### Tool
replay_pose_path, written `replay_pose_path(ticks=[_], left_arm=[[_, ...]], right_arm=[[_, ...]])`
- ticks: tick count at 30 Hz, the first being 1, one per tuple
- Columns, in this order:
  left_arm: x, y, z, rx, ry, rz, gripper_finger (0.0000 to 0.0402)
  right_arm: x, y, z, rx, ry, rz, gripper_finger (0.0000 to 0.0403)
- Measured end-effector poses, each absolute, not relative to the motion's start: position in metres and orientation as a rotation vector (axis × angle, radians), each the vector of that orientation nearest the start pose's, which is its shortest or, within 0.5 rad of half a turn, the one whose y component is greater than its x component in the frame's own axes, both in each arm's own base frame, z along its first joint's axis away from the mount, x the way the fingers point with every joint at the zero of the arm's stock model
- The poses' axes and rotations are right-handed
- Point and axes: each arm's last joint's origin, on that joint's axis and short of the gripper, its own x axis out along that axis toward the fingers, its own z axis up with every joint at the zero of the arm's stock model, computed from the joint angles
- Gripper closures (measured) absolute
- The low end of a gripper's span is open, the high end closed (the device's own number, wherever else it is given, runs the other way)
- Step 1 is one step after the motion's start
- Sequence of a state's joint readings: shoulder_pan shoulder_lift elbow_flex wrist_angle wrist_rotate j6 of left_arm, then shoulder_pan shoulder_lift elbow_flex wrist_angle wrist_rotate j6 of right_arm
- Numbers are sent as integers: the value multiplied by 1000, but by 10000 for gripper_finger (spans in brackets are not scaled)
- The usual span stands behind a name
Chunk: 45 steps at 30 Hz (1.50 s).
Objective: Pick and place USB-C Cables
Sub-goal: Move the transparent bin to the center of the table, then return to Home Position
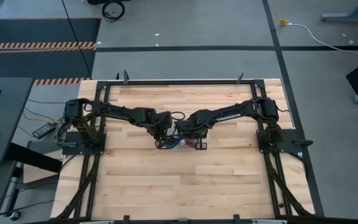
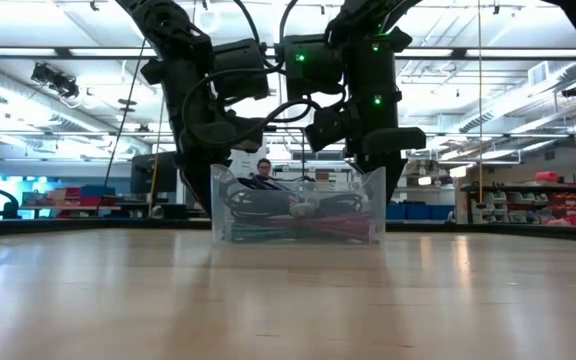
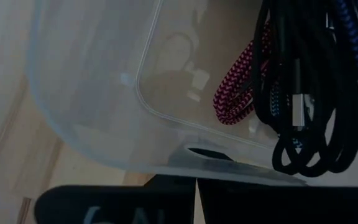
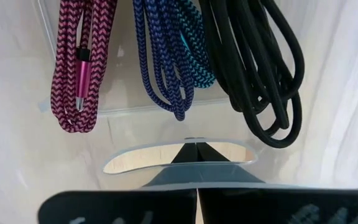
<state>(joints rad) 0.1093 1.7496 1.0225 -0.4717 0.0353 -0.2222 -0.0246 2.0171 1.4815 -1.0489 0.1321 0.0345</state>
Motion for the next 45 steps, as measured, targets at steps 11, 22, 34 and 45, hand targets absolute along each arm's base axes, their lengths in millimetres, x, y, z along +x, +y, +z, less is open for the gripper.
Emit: replay_pose_path(ticks=[11, 22, 34, 45], left_arm=[[323, 35, 155, -278, 1190, 203, 392], [312, 33, 168, -271, 1225, 215, 357], [301, 30, 183, -284, 1240, 227, 365], [274, 28, 211, -183, 1422, 384, 365]], right_arm=[[373, -13, 172, -49, 1585, -155, 402], [366, -12, 201, -25, 1507, -176, 400], [353, -8, 232, 47, 1439, -159, 400], [344, -4, 249, 8, 1406, -178, 400]])
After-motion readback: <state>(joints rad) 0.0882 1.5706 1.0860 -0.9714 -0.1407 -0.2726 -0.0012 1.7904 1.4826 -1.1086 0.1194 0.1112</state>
